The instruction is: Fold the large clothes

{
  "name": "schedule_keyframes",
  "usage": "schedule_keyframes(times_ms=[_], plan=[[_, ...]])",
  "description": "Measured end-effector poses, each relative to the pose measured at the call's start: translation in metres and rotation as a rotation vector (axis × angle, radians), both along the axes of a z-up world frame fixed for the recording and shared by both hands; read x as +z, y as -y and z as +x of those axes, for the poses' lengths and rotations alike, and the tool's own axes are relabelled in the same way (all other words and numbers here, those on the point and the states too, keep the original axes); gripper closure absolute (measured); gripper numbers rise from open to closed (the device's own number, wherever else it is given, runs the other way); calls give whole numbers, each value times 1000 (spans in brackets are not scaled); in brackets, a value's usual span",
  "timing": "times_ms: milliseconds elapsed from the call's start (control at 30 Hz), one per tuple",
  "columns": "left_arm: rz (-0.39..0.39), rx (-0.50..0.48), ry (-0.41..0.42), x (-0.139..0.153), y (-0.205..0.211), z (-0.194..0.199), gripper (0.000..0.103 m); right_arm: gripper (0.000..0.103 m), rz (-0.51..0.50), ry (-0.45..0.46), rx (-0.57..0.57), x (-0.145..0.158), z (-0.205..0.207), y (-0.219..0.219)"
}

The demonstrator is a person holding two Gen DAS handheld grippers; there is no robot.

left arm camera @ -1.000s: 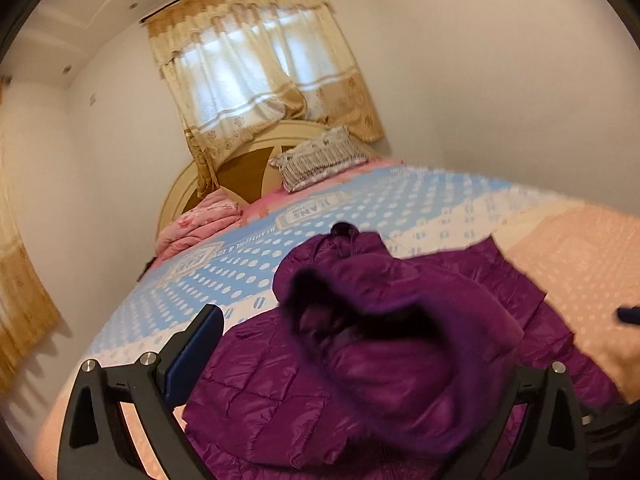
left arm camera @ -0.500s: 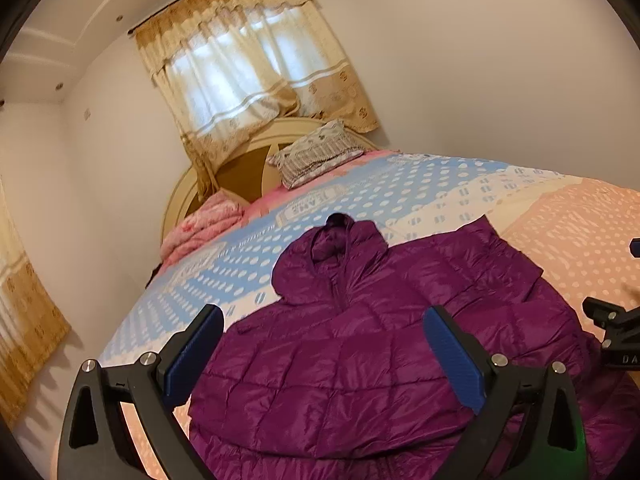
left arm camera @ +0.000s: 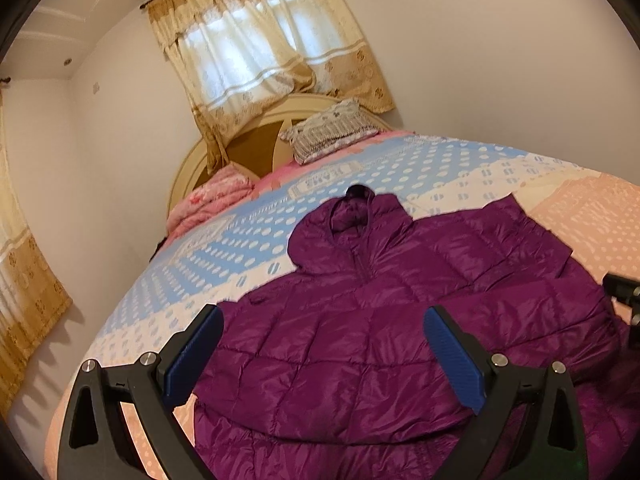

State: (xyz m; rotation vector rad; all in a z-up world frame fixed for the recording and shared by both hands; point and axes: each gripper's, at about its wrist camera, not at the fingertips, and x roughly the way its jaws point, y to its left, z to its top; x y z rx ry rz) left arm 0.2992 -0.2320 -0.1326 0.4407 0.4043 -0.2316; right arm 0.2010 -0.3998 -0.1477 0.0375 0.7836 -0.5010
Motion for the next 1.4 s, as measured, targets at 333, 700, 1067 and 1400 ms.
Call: schedule_keyframes(times_ms=[333, 700, 1067, 1400], plan=[[-31, 85, -111, -21, -38, 45, 3, 44, 111, 36, 36, 12, 46, -20], [-128, 350, -324, -86, -119, 139, 3, 61, 186, -54, 12, -48, 104, -19], [-139, 349, -340, -83, -123, 136, 3, 63, 133, -69, 16, -63, 103, -19], [-174, 307, -212, -11, -112, 166, 3, 63, 156, 90, -34, 5, 99, -7]])
